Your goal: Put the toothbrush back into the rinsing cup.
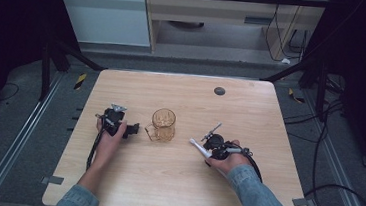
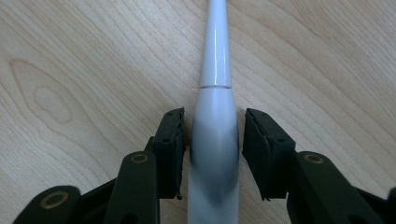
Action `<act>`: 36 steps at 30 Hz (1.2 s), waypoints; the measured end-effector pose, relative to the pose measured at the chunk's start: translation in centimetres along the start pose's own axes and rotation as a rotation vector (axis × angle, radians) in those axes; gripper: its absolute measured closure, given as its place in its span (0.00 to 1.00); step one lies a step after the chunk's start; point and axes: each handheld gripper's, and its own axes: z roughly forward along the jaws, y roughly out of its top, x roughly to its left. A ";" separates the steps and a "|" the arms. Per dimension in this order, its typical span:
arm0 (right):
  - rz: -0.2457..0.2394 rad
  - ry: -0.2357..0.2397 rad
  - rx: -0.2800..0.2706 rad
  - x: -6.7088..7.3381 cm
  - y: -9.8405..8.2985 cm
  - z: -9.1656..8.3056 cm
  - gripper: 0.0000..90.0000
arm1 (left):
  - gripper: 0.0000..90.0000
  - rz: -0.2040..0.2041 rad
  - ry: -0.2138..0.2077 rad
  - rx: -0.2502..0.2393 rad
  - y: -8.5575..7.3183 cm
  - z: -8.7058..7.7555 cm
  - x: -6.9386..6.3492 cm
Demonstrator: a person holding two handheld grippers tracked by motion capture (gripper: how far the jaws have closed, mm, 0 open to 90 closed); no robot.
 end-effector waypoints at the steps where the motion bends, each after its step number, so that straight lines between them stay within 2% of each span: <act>1: 0.005 0.000 0.000 0.0 0.0 0.0 0.66 | 0.00 0.000 0.000 0.000 0.0 0.0 0.0; 13: 0.008 0.015 0.006 -0.1 0.1 0.0 0.74 | 0.00 0.000 0.000 0.000 0.0 0.0 0.0; 21: 0.005 0.033 0.036 -0.2 0.4 -0.3 0.75 | 0.00 0.000 0.000 0.000 0.0 0.0 0.0; 23: 0.002 0.033 0.037 -0.4 0.5 -0.6 0.75 | 0.00 0.000 0.000 0.000 0.0 0.0 0.0; 24: 0.033 0.041 0.046 -0.3 0.6 -0.8 0.75 | 0.00 0.000 0.000 0.000 0.0 0.0 0.0; 27: 0.043 0.045 0.046 -0.5 0.7 -1.3 0.75 | 0.00 0.000 0.000 0.000 0.0 0.0 0.0; 33: 0.033 0.033 0.033 -1.1 1.0 -2.7 0.75 | 0.00 0.000 0.000 0.000 0.0 0.0 0.0; 35: 0.045 0.020 0.030 -1.3 1.1 -3.3 0.75 | 0.00 0.000 0.000 0.000 0.0 0.0 0.0; 36: 0.032 0.011 0.020 -1.5 1.1 -3.6 0.75 | 0.00 0.000 0.000 0.000 0.0 0.0 0.0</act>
